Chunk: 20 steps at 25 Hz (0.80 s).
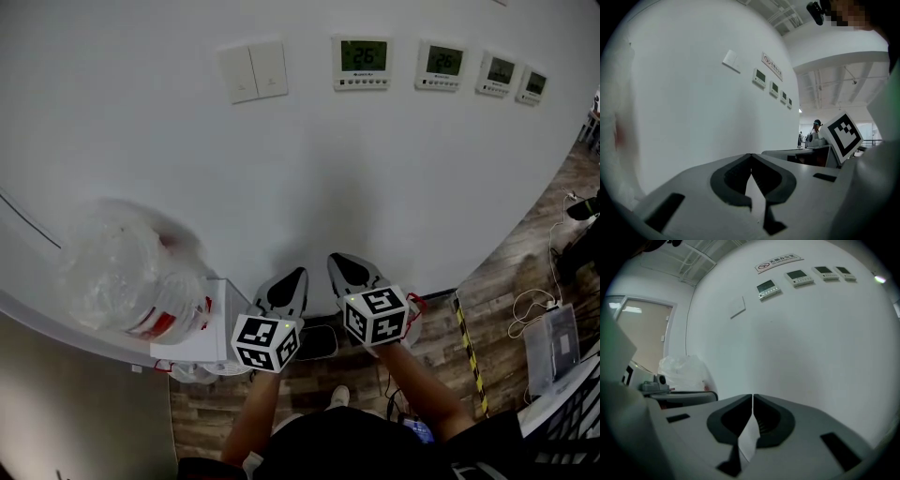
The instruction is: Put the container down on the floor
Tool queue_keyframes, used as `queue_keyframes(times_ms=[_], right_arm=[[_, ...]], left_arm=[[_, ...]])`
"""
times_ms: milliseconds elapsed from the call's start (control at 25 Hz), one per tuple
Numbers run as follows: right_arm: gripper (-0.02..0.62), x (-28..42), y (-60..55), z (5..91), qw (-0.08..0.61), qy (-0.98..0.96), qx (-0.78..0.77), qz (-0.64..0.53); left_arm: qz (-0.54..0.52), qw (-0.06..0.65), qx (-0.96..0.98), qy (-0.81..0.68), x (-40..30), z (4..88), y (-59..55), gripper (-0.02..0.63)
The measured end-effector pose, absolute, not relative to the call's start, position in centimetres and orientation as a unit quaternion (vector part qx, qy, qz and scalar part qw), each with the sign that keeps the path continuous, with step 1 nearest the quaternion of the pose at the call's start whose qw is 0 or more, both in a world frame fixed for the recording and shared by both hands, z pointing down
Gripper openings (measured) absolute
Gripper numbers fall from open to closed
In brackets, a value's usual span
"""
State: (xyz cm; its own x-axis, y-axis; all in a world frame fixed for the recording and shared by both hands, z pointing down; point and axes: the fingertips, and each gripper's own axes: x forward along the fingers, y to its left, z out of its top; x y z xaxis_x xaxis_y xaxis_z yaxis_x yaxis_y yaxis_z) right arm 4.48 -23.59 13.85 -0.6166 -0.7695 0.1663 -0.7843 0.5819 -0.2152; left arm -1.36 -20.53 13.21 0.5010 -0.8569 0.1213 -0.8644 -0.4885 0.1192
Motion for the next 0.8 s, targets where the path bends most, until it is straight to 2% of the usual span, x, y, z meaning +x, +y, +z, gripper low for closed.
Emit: queue_keyframes(times_ms=[800], right_arm=[[0.032, -2.0, -15.4, 9.4, 0.014, -0.883, 0.456, 0.11]], left_arm=[[0.008, 0.046, 0.88, -0.473, -7.9, 8.9, -12.0, 0.017]])
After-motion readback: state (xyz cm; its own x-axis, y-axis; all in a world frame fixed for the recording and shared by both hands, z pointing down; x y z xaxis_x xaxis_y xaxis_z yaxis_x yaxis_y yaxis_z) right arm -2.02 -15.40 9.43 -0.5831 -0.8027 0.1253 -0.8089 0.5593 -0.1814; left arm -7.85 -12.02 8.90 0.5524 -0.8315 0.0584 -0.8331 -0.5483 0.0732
